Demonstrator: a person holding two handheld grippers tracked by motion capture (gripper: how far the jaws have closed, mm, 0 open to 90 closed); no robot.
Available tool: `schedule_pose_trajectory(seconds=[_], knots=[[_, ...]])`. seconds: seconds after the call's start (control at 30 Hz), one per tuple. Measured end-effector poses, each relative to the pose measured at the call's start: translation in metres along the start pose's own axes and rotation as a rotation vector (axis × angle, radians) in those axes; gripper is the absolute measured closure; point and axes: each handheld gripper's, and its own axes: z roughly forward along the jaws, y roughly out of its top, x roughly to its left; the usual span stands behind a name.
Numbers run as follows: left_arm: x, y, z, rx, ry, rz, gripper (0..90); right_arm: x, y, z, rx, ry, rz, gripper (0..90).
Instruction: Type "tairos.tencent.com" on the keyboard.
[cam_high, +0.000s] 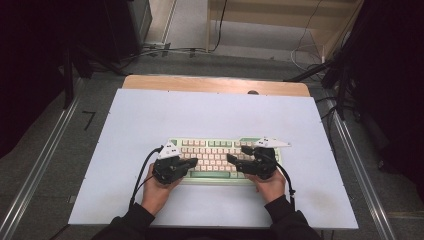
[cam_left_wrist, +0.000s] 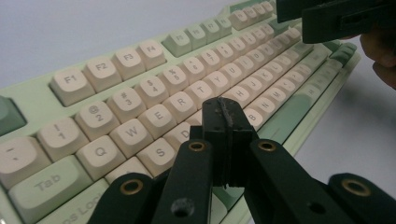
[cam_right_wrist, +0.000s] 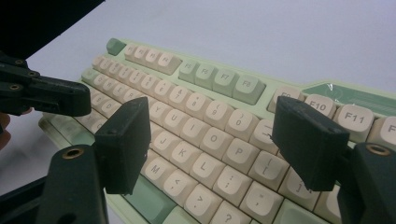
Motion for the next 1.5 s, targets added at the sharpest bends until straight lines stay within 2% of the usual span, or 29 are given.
schedule_pose_trajectory(seconds=[0.17, 0.57, 0.8, 0.9, 1.0, 1.07, 1.1, 1.23, 1.27, 1.37, 1.5], knots=[[-0.002, -0.002, 0.004, 0.024, 0.006, 0.014, 90.0, 0.0, 0.0, 0.0, -0.004, 0.001, 0.001, 26.5], [-0.003, -0.002, 0.006, 0.03, 0.015, 0.008, 90.0, 0.0, 0.0, 0.0, 0.004, 0.004, 0.005, 27.0], [-0.003, -0.002, 0.008, 0.05, 0.019, 0.009, 90.0, 0.0, 0.0, 0.001, 0.006, 0.009, 0.008, 27.3], [-0.003, -0.002, 0.01, 0.069, 0.029, 0.022, 90.0, 0.0, -0.001, 0.001, 0.01, 0.009, 0.003, 27.3], [-0.003, -0.002, 0.01, 0.068, 0.031, 0.021, 90.0, 0.0, 0.0, 0.001, 0.005, 0.01, 0.005, 27.4], [-0.002, -0.001, 0.007, 0.049, 0.028, 0.014, 90.0, 0.0, -0.001, 0.001, 0.007, 0.008, 0.007, 27.4], [-0.001, 0.0, 0.005, 0.033, 0.026, 0.007, 87.9, 0.0, -0.001, 0.001, 0.009, 0.008, 0.009, 27.4], [0.002, 0.002, -0.001, -0.039, 0.06, -0.023, 54.7, 0.0, -0.001, 0.0, 0.008, 0.008, 0.007, 27.4], [0.003, 0.002, -0.003, -0.051, 0.07, -0.03, 49.2, -0.001, 0.0, 0.0, 0.005, 0.008, 0.006, 27.4], [0.006, 0.003, -0.006, -0.073, 0.104, -0.045, 38.9, -0.001, -0.001, 0.0, 0.008, 0.007, 0.008, 27.4], [0.011, 0.003, -0.008, -0.087, 0.133, -0.066, 35.8, 0.0, -0.001, 0.001, 0.01, 0.009, 0.005, 27.4]])
